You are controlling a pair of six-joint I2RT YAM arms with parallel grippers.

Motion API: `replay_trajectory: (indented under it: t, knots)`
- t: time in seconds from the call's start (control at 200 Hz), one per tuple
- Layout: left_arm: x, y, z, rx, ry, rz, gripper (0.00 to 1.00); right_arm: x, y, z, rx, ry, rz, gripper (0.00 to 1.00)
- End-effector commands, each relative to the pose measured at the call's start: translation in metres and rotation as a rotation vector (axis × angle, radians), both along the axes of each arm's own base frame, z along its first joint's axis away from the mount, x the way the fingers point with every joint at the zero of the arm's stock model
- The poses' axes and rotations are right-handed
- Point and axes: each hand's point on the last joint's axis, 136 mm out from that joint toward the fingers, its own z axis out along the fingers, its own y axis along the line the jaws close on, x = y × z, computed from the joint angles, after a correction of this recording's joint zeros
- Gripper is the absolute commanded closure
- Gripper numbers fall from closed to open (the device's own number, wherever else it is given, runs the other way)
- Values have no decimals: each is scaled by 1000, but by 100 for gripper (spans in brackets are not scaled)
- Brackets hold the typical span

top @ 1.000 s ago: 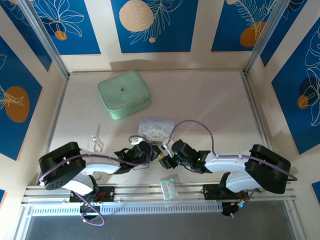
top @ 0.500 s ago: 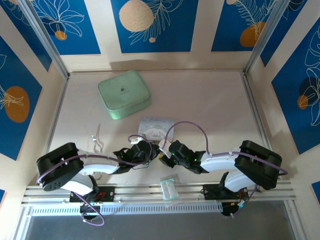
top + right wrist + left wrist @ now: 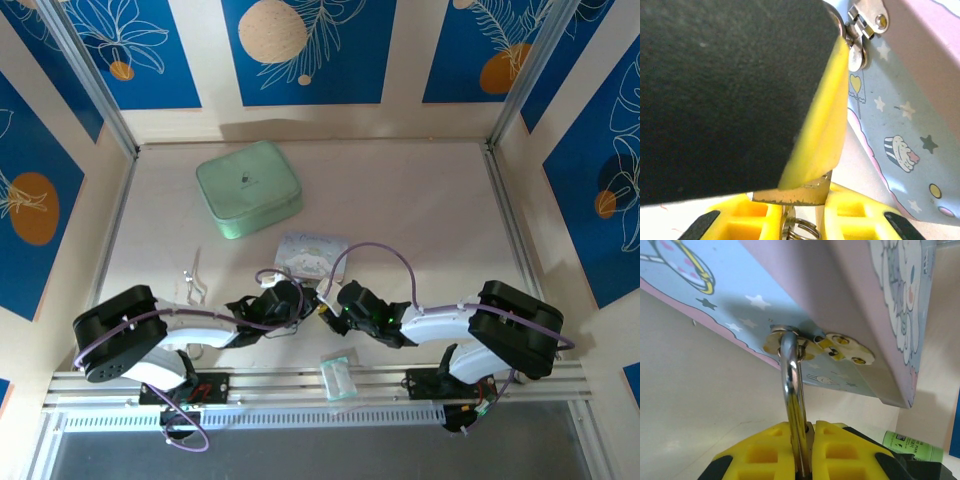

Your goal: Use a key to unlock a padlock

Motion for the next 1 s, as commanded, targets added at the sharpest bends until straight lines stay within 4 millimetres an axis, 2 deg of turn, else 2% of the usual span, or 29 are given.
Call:
replay_trajectory:
  t: [0.0,0.31,0.465,0.71,0.996]
  knots:
    - [0,-3,7,-28,-25,-18,100,-2,12,9,84,56,29,83]
    - [-2,7,1,-5,-23,-6,100,-4,-1,1,214,330,-5,87]
    - [-4,14,-5,31,-19,-1,100,3,-13,-5,222,386,-68,82]
    - [-5,14,-8,23,-22,-9,100,13,-20,-5,258,452,-132,71]
    - [-5,9,-5,4,-26,-18,100,22,-25,-5,302,476,-198,68]
